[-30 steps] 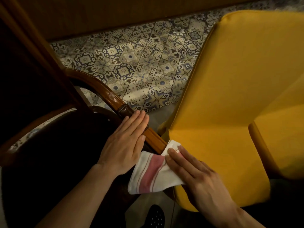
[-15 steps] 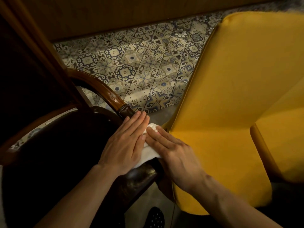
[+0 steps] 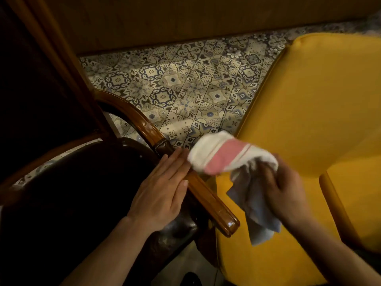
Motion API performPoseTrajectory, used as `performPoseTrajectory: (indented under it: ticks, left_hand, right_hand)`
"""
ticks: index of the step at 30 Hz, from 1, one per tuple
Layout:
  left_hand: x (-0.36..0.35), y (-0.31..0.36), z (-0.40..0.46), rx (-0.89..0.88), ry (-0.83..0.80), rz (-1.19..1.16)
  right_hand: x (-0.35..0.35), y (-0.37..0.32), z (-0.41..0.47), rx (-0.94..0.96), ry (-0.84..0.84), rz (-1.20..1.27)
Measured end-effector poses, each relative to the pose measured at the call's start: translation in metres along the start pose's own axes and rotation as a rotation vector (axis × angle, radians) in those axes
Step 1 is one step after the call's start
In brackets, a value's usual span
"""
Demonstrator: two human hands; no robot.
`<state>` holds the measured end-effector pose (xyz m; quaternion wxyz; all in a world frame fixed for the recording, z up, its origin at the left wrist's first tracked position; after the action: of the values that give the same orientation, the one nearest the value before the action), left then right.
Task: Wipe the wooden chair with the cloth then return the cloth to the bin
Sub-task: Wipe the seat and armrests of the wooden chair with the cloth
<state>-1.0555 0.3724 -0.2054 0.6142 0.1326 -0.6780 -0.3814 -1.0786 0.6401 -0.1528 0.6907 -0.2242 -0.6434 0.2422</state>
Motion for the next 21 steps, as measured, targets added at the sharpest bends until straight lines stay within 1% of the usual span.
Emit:
performPoseTrajectory:
  ticks: [2,3,4,6,8,9,12,14,15,17,21]
  left_hand:
    - [-0.002,0.001,0.0,0.01,0.018,0.016]
    - [-0.003,0.001,0.0,0.014,0.019,0.023]
    - [-0.003,0.0,0.0,0.018,0.016,0.025]
    - [-0.004,-0.001,0.0,0.021,0.009,0.021]
    - [-0.005,-0.002,0.001,0.017,0.005,0.027]
    - [-0.005,-0.002,0.001,0.016,0.007,0.029]
    - [-0.005,-0.001,-0.001,0.04,0.029,0.024]
    - [-0.006,-0.001,-0.002,0.071,0.022,0.002]
    - [-0.007,-0.002,-0.003,0.074,0.021,0.001]
    - [-0.008,-0.003,-0.002,0.062,0.031,-0.005]
    - [-0.01,-0.006,0.0,0.023,0.012,-0.036]
  right_hand:
    - [0.0,-0.008,0.027,-0.087,0.078,0.068]
    - [-0.004,-0.018,0.041,-0.077,0.093,0.083]
    - [-0.01,-0.031,0.053,-0.038,0.09,0.08]
    - [-0.028,-0.063,0.075,0.091,0.031,0.05]
    - [-0.047,-0.096,0.089,0.276,-0.089,-0.007]
    - [-0.057,-0.109,0.093,0.375,-0.179,-0.056]
    - [-0.082,-0.13,0.1,0.633,-0.534,-0.267]
    - [-0.093,-0.13,0.104,0.78,-0.727,-0.403]
    - [-0.096,-0.128,0.108,0.838,-0.78,-0.457]
    - [-0.1,-0.128,0.119,0.908,-0.822,-0.532]
    - [-0.109,-0.136,0.138,0.945,-0.814,-0.591]
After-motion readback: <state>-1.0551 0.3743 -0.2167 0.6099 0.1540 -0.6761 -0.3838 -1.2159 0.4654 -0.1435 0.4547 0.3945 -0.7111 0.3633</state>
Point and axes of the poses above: each hand's wrist, its own z-axis towards the middle knuckle, its own x-axis out of the back of the hand, y = z × x, the point moved 1 cm from there along z, towards the middle knuckle, and after that the axes turned 13 degrees about -z, right-handed, at the moved point
